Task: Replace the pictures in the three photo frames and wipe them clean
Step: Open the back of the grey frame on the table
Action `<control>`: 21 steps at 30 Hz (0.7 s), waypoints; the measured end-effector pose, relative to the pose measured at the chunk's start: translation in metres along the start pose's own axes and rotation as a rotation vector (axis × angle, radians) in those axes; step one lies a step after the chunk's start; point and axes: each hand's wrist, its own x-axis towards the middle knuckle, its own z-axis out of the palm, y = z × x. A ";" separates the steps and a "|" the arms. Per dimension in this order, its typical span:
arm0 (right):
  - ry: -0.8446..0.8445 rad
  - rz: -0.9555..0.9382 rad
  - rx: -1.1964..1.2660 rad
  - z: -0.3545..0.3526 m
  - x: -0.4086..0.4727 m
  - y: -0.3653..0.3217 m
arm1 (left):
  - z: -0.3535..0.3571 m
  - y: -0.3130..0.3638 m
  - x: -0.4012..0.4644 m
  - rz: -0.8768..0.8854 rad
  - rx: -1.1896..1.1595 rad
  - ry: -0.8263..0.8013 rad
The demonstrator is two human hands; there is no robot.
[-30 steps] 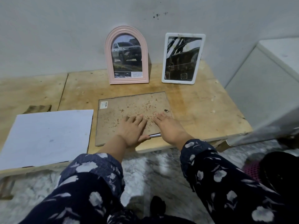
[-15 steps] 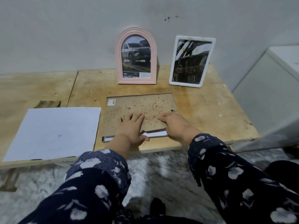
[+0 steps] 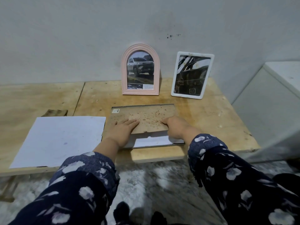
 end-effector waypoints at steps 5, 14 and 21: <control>0.125 -0.013 -0.062 -0.003 0.000 -0.007 | -0.012 -0.005 0.005 0.023 0.062 0.068; 0.261 0.092 0.069 -0.045 -0.006 0.003 | -0.106 0.008 0.031 0.161 0.179 0.113; 0.289 0.240 0.127 -0.069 -0.036 0.065 | -0.127 0.079 0.049 0.247 0.154 0.147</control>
